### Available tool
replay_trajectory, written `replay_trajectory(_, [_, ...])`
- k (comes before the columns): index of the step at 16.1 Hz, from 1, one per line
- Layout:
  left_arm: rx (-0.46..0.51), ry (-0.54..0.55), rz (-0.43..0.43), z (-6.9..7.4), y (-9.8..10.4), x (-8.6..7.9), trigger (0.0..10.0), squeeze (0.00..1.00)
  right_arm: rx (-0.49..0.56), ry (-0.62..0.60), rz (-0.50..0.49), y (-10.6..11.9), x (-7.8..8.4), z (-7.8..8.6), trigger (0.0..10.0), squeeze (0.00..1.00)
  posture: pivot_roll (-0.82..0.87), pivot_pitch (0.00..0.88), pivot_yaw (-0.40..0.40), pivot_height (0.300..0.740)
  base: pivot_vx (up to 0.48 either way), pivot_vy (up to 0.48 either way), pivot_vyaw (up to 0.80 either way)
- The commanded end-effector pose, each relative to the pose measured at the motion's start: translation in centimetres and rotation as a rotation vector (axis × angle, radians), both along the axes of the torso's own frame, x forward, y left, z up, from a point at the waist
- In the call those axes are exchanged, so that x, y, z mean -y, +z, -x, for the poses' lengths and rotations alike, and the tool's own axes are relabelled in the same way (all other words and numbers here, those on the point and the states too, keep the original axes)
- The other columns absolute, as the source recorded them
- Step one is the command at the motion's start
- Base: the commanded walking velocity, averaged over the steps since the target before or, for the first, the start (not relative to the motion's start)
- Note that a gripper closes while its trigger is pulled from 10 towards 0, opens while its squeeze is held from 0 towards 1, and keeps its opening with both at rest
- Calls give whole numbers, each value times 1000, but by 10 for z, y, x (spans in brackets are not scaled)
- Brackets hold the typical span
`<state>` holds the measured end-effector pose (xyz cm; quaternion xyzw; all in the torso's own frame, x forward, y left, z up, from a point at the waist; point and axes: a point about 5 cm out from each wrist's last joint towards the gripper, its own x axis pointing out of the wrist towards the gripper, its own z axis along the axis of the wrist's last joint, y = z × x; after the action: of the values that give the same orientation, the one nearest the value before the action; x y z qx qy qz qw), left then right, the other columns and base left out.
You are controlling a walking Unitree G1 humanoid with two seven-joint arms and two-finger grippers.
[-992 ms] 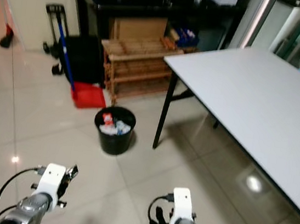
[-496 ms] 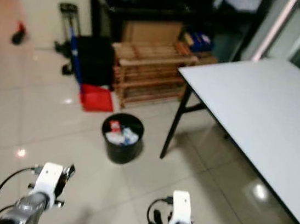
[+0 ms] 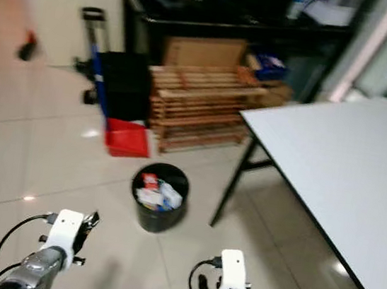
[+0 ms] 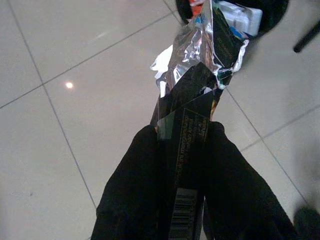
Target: Picking trash to rubbish bin
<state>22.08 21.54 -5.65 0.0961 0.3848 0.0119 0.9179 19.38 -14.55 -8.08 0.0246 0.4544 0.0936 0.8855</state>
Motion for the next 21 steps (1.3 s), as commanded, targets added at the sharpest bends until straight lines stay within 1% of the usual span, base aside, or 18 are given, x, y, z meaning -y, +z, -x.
replay_trajectory(1, [-3,-12,17,-1,-2,9,10000,0,12,-19,15,2,10,-3,10000,0,17,27,-58,740,424,0,800])
replay_trajectory(2, [-4,-13,17,0,-2,8,10000,0,11,-21,7,2,9,-2,10000,0,17,28,-58,740,480,0,763])
replay_trajectory(11, [-4,-12,13,1,-2,7,10000,0,19,-47,-4,3,10,-4,10000,0,21,9,-58,740,443,0,0])
replay_trajectory(15, [-4,-21,12,0,-2,7,10000,0,20,-33,-10,3,8,-5,10000,0,23,0,-58,740,427,0,-800])
replay_trajectory(21, [1,-18,12,-1,-1,7,10000,0,19,-44,-11,2,9,-3,10000,0,23,22,-56,740,435,0,0])
